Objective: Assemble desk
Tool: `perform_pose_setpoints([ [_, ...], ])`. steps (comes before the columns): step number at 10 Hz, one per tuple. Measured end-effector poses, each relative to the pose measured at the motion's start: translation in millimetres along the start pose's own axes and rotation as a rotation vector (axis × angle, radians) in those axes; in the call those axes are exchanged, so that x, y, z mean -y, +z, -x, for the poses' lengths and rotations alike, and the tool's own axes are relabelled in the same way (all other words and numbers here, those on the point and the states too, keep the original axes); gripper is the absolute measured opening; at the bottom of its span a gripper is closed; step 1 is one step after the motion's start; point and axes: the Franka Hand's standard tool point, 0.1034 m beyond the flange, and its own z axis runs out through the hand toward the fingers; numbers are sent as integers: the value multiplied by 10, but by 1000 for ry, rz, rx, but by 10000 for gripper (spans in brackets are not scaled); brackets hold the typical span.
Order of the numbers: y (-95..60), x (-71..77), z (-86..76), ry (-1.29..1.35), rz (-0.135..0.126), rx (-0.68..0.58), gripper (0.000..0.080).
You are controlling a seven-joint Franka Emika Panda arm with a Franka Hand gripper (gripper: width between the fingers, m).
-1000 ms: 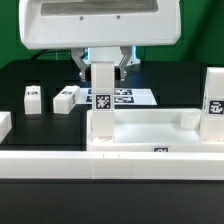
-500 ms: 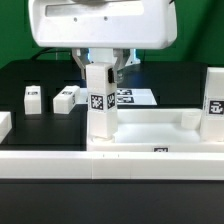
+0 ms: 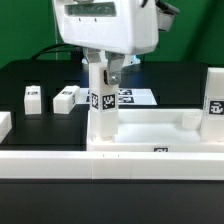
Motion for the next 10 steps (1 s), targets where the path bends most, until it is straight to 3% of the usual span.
perform_pose_setpoints([
  [3, 3, 2, 3, -12, -2, 3, 290],
  [5, 3, 3, 6, -99, -2, 2, 601],
  [10, -15, 35, 14, -641, 1, -1, 648],
])
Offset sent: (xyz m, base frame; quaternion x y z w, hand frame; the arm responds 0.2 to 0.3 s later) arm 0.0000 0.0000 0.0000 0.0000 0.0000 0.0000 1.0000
